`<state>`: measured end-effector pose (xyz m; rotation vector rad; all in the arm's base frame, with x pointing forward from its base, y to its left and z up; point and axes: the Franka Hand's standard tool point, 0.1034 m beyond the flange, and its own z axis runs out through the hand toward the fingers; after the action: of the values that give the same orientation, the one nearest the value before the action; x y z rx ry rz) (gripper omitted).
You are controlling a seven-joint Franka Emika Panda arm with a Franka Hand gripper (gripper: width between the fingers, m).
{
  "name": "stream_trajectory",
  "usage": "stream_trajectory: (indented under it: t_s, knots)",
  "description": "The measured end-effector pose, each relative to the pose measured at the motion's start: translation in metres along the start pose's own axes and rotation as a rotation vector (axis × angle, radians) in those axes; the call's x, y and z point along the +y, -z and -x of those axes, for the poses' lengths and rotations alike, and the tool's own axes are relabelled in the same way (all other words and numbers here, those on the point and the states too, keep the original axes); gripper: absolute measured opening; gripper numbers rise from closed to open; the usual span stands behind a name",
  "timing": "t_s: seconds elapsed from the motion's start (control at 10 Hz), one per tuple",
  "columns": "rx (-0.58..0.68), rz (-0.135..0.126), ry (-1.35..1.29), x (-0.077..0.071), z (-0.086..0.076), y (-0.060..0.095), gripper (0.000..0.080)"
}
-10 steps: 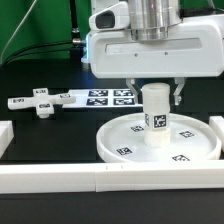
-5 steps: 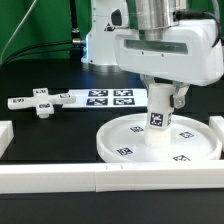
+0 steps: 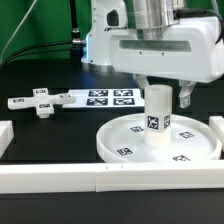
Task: Assemble round table
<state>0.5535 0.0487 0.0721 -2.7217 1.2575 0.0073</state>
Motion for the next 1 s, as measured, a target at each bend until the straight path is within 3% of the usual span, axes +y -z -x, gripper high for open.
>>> stream_trajectory:
  t_s: [0.3,0.5,1.0]
  knots:
    - [-0.001,0.001,0.241,0.001,0.000,-0.001,0.0648]
    - [0.001,0.030,0.552,-0.001,-0.003,0.002,0.0649]
    - [-0.007,0.043,1.061,-0.005,-0.010,0.007,0.0649]
